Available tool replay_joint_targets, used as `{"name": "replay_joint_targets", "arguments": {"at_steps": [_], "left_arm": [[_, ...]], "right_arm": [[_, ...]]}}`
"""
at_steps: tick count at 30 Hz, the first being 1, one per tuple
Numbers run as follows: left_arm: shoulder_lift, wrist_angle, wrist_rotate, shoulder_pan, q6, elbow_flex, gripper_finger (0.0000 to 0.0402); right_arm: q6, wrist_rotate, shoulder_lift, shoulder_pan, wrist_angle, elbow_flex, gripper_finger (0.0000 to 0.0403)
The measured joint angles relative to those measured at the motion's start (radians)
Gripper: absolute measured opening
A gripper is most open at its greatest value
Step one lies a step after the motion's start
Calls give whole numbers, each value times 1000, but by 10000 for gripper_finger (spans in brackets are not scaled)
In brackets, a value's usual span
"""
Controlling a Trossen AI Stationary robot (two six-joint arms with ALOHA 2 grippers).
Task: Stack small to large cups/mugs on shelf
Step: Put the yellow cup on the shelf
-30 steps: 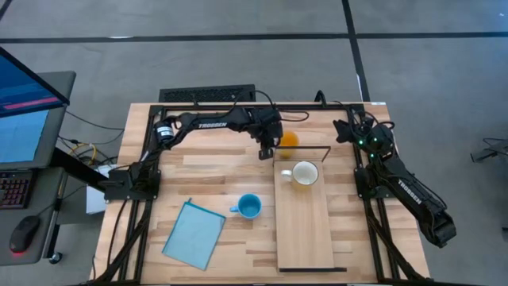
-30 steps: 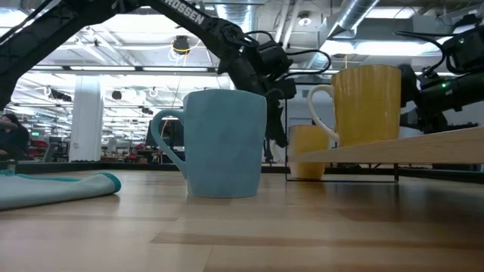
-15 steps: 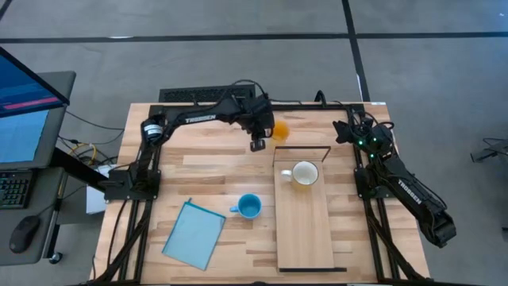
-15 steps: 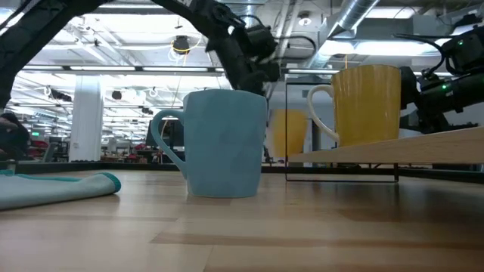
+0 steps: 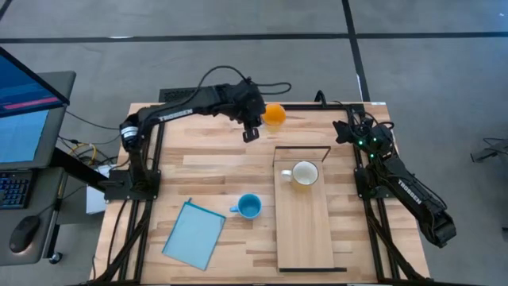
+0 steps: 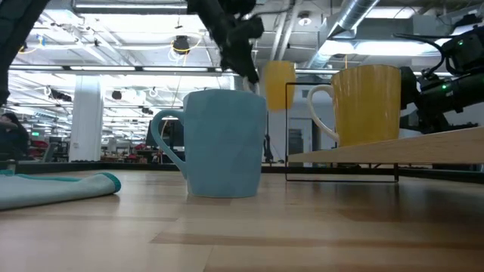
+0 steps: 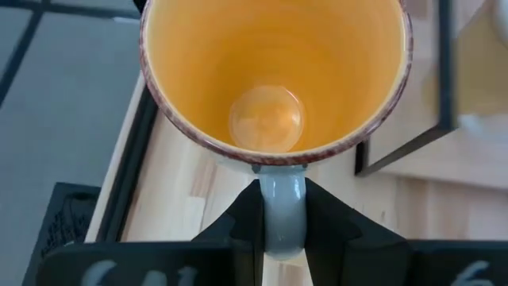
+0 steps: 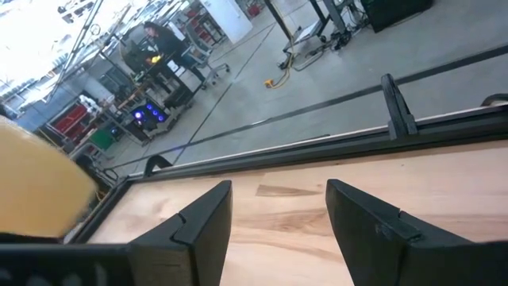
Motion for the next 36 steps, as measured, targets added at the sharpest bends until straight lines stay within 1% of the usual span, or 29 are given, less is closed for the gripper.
{"name": "replay_joint_targets", "arguments": {"at_steps": [3, 7, 9, 13, 17, 19, 21, 25, 27, 30, 33, 36], "left_arm": [[-26, 7, 7, -35, -26, 1, 43], [-32, 7, 10, -94, -68, 1, 43], [-32, 18, -10, -128, -89, 1, 43], [-32, 33, -155, -198, -132, 1, 43], [-32, 44, -237, -248, -205, 1, 43], [-32, 50, -313, -274, -214, 1, 43], [-32, 66, -389, -287, -206, 1, 43], [-32, 90, -447, -271, -200, 9, 43], [-32, 84, -454, -258, -202, 14, 43], [-32, 81, -420, -249, -215, 15, 43], [-36, 51, -384, -258, -209, 22, 43], [-38, 23, -381, -273, -195, 54, 43]], "right_arm": [[-23, 0, 0, 0, 0, 0, 226], [-41, 0, 0, 0, 0, 0, 226], [-41, 0, 0, -1, 0, 0, 226], [-41, 0, 0, -1, 0, 0, 226], [-49, 0, 0, -1, 0, 0, 226], [-49, 0, 0, -1, 0, 0, 226], [-49, 0, 0, -1, 0, 0, 226], [-49, 0, 0, -1, 0, 0, 226], [-49, -4, 0, -1, 0, 0, 226], [-49, -17, 0, -1, 1, 0, 226], [-49, -24, 0, 0, 2, 0, 226], [-49, -26, 0, -1, 2, 0, 226]]}}
